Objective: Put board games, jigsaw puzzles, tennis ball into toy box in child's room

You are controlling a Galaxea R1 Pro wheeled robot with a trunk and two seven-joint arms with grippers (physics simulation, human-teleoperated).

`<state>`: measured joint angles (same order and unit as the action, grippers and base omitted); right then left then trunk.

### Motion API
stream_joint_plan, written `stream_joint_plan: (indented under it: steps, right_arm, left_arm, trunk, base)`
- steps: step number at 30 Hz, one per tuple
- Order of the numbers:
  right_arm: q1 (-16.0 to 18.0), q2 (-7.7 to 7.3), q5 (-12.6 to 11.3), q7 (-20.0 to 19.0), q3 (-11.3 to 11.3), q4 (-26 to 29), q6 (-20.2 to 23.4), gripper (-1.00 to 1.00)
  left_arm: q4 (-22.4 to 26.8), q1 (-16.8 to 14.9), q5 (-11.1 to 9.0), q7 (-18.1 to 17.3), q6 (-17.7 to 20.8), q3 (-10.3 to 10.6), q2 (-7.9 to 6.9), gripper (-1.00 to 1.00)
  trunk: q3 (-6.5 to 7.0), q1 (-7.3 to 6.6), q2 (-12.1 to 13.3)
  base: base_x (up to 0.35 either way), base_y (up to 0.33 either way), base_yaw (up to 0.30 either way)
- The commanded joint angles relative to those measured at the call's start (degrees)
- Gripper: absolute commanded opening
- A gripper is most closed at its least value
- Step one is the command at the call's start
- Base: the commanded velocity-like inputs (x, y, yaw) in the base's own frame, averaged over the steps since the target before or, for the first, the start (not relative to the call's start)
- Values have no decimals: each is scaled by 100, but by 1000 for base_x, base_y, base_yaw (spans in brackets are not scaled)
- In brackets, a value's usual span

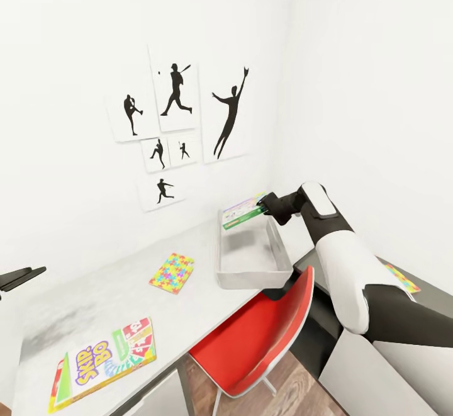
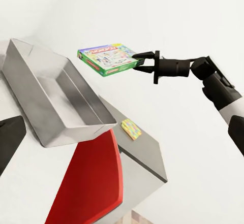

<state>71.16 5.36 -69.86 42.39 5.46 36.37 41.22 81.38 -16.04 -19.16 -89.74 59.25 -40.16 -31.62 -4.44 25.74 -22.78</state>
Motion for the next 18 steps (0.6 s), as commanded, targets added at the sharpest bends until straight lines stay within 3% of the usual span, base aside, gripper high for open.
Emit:
stream_joint_plan:
  steps: [1,7,12,18]
  right_arm:
    - [6,6,-51,59,28,-8,-2,-100]
    - [4,8,-37,59,10,-93,-12,-100]
    - [3,2,-20,64,-298,-133,-70,-100]
    - [3,0,-19,60,-375,-195,-122,-100]
  left_arm:
    - [0,-5,8,-26,61,-1,-2,100]
    - [0,-5,8,-26,61,-1,-2,100]
    - [0,-5,8,-26,61,-1,-2,100]
    - [0,-5,8,-26,61,-1,-2,100]
  trunk:
    - [-14,4,-14]
    - [-14,4,-14]
    - [-14,4,-14]
    - [-14,4,-14]
  base:
    - [4,4,0]
    - [1,1,0]
    - [0,0,0]
    - [0,0,0]
